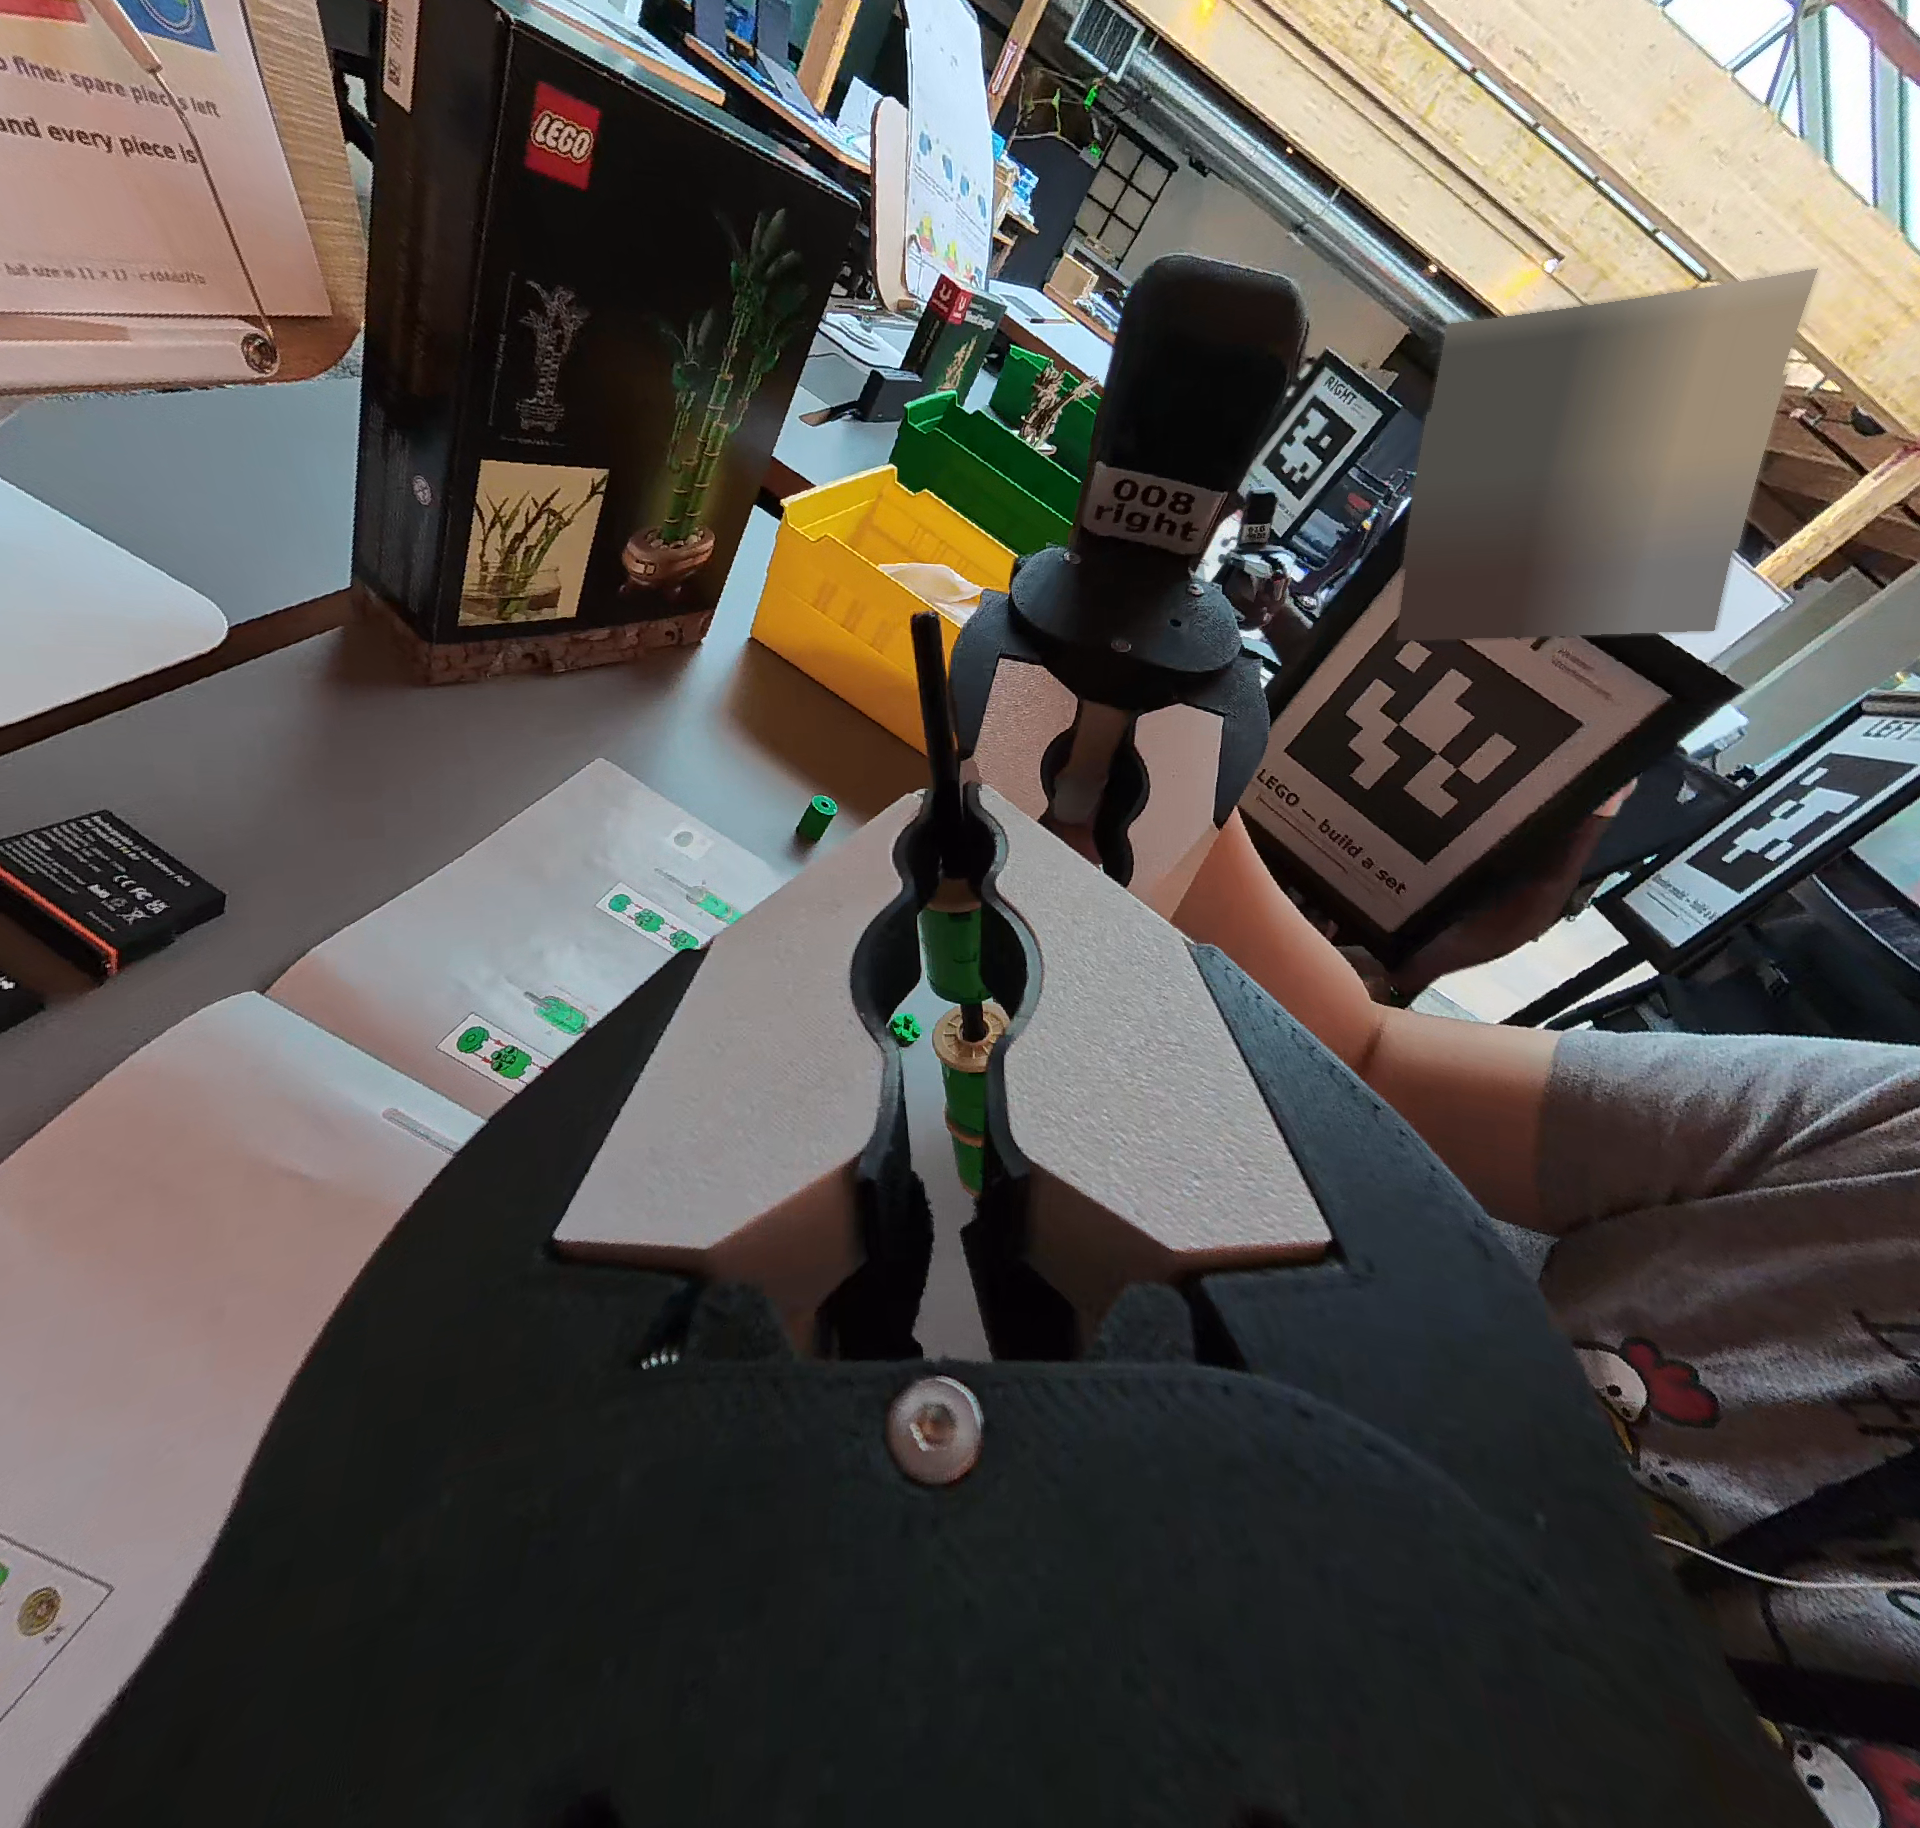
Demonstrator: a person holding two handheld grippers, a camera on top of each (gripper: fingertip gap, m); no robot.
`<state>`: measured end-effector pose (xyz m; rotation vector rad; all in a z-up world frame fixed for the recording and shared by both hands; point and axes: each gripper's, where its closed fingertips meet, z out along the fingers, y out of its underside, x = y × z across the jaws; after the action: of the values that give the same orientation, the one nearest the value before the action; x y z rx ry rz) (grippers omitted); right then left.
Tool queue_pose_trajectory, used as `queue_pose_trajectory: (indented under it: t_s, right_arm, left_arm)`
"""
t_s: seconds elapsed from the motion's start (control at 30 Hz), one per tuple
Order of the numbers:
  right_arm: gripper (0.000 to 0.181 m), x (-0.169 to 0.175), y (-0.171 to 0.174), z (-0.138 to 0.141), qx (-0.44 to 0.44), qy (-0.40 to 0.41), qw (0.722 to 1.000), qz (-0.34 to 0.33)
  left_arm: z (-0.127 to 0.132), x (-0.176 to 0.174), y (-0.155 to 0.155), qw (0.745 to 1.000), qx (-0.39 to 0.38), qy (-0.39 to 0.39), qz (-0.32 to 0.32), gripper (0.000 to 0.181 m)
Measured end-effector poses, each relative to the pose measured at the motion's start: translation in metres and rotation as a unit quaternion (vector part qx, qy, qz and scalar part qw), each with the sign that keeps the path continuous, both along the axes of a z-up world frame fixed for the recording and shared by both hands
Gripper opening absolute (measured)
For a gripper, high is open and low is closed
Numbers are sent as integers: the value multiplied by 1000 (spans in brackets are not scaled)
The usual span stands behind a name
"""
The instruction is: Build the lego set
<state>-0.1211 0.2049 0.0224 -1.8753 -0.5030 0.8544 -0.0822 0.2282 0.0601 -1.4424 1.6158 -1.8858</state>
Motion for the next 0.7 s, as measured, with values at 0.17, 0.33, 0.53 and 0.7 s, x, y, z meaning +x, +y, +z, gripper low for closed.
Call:
queue_pose_trajectory:
  t_s: [0.17, 0.33, 0.53, 0.7]
  right_arm:
    - [15, 6, 3, -9, -15, 1, 1000, -9]
    - [15, 5, 5, -12, -17, 1, 1000, -8]
    - [14, 4, 6, -14, -18, -4, 1000, -8]
    - [15, 6, 6, -14, -17, -3, 1000, -11]
  left_arm:
    - [-1, 1, 1, 1000, 0, 1, 1, 1]
    - [-2, 1, 0, 1000, 2, 2, 1, 1]
    - [-2, 1, -1, 1000, 4, 4, -1, 0]
    - [-2, 1, -1, 1000, 5, 3, -1, 0]
